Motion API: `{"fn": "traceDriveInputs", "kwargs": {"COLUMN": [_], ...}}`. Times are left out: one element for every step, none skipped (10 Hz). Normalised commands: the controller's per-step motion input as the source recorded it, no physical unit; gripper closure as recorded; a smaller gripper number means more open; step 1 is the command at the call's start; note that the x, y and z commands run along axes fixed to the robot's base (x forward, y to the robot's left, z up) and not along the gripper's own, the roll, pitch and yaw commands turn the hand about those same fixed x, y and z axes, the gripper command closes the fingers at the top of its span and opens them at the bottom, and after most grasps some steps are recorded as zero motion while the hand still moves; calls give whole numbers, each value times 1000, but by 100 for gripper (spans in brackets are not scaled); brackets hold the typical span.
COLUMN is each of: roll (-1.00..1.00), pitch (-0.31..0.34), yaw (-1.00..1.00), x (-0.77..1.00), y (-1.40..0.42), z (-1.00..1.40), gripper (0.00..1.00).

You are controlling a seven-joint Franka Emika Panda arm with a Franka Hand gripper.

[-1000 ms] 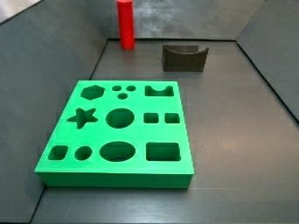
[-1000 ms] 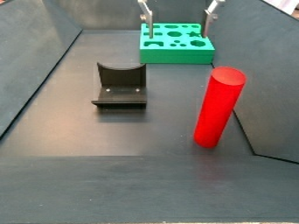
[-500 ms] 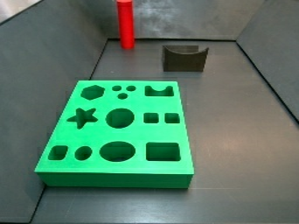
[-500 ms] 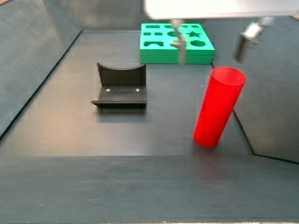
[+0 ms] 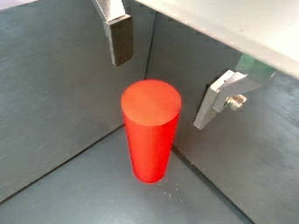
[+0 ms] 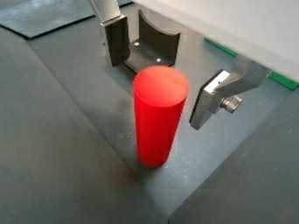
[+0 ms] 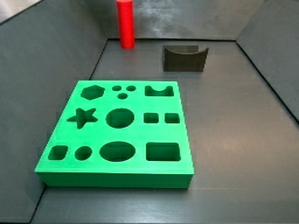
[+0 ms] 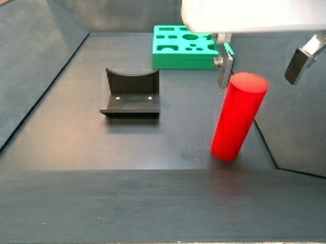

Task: Pick up the round object. Move up. Move to above the board. Insert the round object.
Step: Pick up the round object.

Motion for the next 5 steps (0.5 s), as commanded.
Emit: {"fn": "traceDriveInputs", "kwargs": {"roll": [-203,-241,-223,-140,-119], "pitch": [0,0,14,46,39], "yaw": [206,131,89,100,74], "x": [0,0,0,43,46], "y": [-54,-131,-57,-29,-9], "z": [-283,-223,-294,-397,-423], "gripper": [0,0,0,0,0]}}
